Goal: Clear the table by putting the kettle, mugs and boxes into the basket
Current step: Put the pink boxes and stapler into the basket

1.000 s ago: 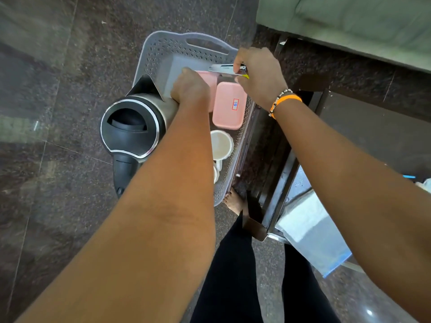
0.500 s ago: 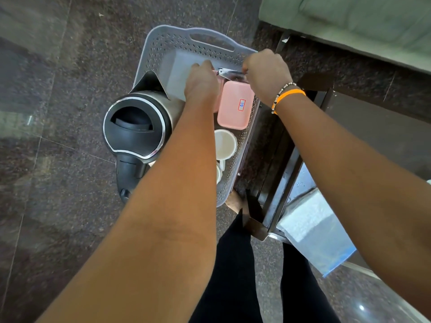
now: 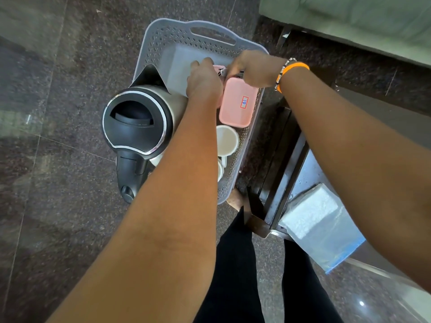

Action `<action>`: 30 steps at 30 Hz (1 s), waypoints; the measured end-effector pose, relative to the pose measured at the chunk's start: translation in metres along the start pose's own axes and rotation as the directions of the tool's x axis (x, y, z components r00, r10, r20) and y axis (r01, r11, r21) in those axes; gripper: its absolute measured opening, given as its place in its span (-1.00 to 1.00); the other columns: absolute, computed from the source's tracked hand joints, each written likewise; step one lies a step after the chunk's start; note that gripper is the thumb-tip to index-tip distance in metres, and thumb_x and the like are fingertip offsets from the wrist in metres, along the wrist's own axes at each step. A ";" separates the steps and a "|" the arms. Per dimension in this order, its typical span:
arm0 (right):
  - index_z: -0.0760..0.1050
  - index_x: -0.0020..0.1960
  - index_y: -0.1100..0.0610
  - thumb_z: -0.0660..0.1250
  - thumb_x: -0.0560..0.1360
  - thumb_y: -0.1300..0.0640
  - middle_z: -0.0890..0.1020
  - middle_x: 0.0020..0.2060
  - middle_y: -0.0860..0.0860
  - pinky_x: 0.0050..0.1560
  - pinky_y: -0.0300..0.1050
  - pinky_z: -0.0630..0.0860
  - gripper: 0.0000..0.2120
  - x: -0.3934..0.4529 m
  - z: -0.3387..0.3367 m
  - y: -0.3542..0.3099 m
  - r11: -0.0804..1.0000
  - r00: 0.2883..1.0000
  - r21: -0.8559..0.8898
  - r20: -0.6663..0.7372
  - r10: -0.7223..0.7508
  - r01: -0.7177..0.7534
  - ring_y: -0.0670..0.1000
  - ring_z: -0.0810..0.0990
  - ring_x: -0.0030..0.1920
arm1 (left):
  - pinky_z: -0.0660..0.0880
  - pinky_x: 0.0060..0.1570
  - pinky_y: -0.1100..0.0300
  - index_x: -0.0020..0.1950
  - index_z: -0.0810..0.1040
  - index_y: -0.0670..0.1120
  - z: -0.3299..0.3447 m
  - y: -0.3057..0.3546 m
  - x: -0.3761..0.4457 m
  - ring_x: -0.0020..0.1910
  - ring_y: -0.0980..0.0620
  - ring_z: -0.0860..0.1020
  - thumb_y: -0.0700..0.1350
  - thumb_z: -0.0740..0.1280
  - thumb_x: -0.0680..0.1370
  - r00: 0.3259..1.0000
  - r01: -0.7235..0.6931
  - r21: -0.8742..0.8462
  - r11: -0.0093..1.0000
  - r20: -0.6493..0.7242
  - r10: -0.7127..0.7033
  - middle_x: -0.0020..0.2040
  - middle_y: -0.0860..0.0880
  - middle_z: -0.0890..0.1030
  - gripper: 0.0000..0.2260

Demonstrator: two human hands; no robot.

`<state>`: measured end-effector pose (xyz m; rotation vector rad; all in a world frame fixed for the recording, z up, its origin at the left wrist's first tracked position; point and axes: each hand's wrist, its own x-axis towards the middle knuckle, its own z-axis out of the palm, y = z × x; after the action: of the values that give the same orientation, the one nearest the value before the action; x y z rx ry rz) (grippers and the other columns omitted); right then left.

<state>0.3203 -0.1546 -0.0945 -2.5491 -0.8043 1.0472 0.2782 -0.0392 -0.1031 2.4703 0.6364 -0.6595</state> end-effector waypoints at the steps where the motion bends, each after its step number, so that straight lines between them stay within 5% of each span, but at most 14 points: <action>1: 0.57 0.19 0.17 0.09 0.42 0.47 0.59 0.17 0.23 0.23 0.04 0.46 -0.52 0.000 0.001 0.000 1.000 1.000 -0.006 -0.016 0.007 -0.007 0.24 0.52 0.18 | 0.35 0.23 0.05 0.33 0.37 -0.09 -0.001 0.000 0.000 0.30 -0.19 0.38 -0.10 0.19 0.59 1.000 0.000 -0.001 1.000 -0.001 0.000 0.35 -0.16 0.35 -0.69; 5: 0.57 0.18 0.17 0.14 0.45 0.40 0.56 0.17 0.25 0.20 0.06 0.44 -0.60 0.002 0.001 -0.003 0.997 0.979 -0.030 -0.193 0.067 -0.075 0.29 0.49 0.18 | 0.35 0.23 0.04 0.34 0.37 -0.08 -0.004 -0.001 0.003 0.30 -0.21 0.38 -0.19 0.11 0.59 1.000 0.001 0.032 0.999 -0.003 -0.001 0.34 -0.18 0.36 -0.68; 9: 0.53 0.24 0.13 0.11 0.48 0.41 0.50 0.28 0.24 0.26 0.05 0.40 -0.56 -0.001 0.002 -0.010 0.990 0.967 0.018 -0.214 0.138 -0.137 0.28 0.44 0.27 | 0.34 0.26 0.03 0.39 0.36 -0.02 0.000 -0.001 0.002 0.32 -0.21 0.36 -0.16 0.11 0.60 1.000 -0.001 0.012 1.000 0.030 0.001 0.38 -0.16 0.32 -0.65; 14: 0.55 0.19 0.15 0.18 0.50 0.31 0.58 0.19 0.18 0.26 0.07 0.40 -0.67 -0.022 0.009 -0.002 0.968 0.883 0.182 -0.408 0.234 -0.172 0.23 0.45 0.25 | 0.22 0.39 0.09 0.47 0.26 -0.03 -0.002 0.002 -0.003 0.47 -0.13 0.20 -0.22 0.08 0.60 1.000 -0.004 -0.011 1.000 0.014 0.004 0.55 -0.09 0.07 -0.58; 18: 0.57 0.16 0.15 0.23 0.45 0.31 0.63 0.15 0.12 0.25 0.08 0.45 -0.68 -0.041 0.023 -0.002 0.969 0.912 0.228 -0.372 0.174 -0.092 0.18 0.54 0.17 | 0.26 0.33 0.14 0.36 0.40 -0.17 0.001 0.003 -0.020 0.42 -0.12 0.30 -0.30 0.12 0.55 0.995 -0.029 -0.125 0.992 -0.101 0.017 0.49 -0.14 0.22 -0.62; 23: 0.48 0.29 0.17 0.18 0.49 0.33 0.55 0.28 0.10 0.38 0.05 0.35 -0.61 -0.049 0.039 -0.001 0.944 0.895 0.324 -0.400 0.197 -0.063 0.11 0.47 0.31 | 0.31 0.21 0.19 0.31 0.45 -0.22 0.013 0.003 -0.058 0.30 -0.13 0.43 -0.37 0.10 0.50 0.993 -0.032 -0.307 0.951 -0.117 -0.004 0.33 -0.21 0.46 -0.61; 27: 0.50 0.26 0.23 0.17 0.48 0.36 0.57 0.23 0.16 0.35 0.00 0.40 -0.63 -0.071 0.050 0.002 0.889 0.787 0.457 -0.562 0.256 0.037 0.11 0.53 0.26 | 0.16 0.33 0.22 0.41 0.30 -0.23 0.021 0.009 -0.090 0.40 -0.11 0.32 -0.37 0.10 0.53 0.969 -0.128 -0.340 0.932 -0.245 0.043 0.40 -0.19 0.37 -0.57; 30: 0.57 0.13 0.27 0.19 0.44 0.42 0.65 0.04 0.21 0.20 0.02 0.52 -0.67 -0.108 0.071 0.008 0.849 0.721 0.521 -0.621 0.307 0.088 0.15 0.62 0.07 | 0.28 0.30 0.19 0.27 0.47 -0.19 0.032 0.017 -0.120 0.28 -0.07 0.43 -0.34 0.17 0.52 0.938 -0.255 -0.400 0.880 -0.325 0.124 0.25 -0.14 0.50 -0.67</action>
<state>0.2094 -0.2216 -0.0868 -2.2287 -0.1142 0.1987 0.1847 -0.1067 -0.0549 2.1735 0.5618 -0.0552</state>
